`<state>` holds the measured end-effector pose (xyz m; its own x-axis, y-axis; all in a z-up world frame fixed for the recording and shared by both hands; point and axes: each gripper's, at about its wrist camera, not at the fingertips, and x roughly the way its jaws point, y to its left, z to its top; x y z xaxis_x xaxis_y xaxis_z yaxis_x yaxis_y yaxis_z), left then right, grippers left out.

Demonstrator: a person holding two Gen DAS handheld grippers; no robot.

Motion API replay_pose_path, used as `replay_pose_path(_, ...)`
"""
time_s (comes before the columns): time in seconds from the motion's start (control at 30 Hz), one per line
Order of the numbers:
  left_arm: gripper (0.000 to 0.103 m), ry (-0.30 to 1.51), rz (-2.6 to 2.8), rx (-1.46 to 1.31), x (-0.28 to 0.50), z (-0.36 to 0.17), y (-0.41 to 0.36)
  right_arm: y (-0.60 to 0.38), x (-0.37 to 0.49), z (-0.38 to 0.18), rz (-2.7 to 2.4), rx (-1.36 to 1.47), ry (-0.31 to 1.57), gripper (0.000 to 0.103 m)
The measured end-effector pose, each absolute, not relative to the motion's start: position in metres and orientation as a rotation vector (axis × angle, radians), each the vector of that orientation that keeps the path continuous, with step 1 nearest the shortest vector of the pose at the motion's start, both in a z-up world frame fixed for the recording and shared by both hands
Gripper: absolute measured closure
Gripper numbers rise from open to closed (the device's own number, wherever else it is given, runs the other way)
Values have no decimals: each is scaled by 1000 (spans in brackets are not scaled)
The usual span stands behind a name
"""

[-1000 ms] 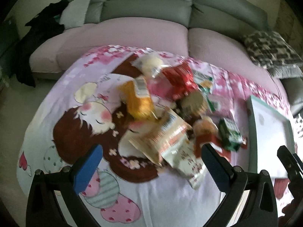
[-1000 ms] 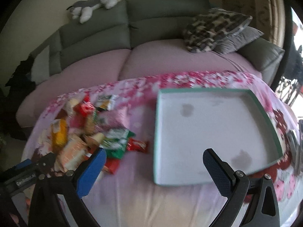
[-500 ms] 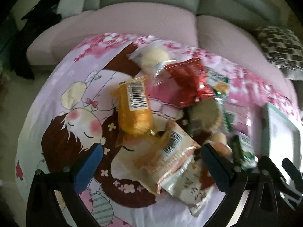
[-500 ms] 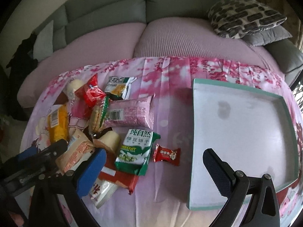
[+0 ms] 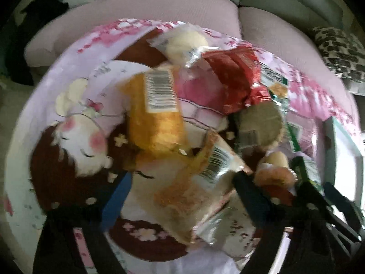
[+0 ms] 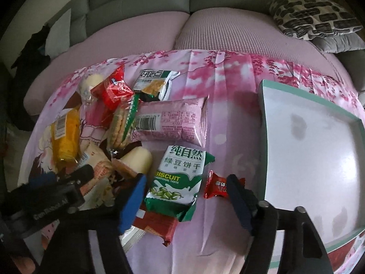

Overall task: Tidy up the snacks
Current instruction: 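Grasp the cream pastry pack with left tool while right tool grasps green BISCUIT box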

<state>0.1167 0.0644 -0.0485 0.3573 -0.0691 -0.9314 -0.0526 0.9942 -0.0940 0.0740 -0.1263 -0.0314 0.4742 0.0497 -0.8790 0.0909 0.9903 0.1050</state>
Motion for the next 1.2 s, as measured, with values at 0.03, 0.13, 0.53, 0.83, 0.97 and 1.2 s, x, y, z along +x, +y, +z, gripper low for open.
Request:
replay_pose_path(0.03,18,1209,-23,-116,116,-49,63,-126,74,-31,-24,147,1080,36)
replay_pose_path(0.13,24,1207,-38,-83,114,-50,56,-125,76,-34,-16,153,1080,39)
replay_pose_path(0.53,30,1224,-35,-96,113,-62,53,-125,77,-39,4,201,1080,57)
replay_pose_path(0.83,52,1216,-5,-102,109,-52,58,-129,76,-39,-4,218,1084,61)
replay_pose_path(0.97,55,1213,33,-139,107,-49,70,-129,75,-39,-4,220,1082,61)
replay_pose_path(1.2,62,1196,15,-125,102,-37,68,-124,68,-28,17,219,1048,61)
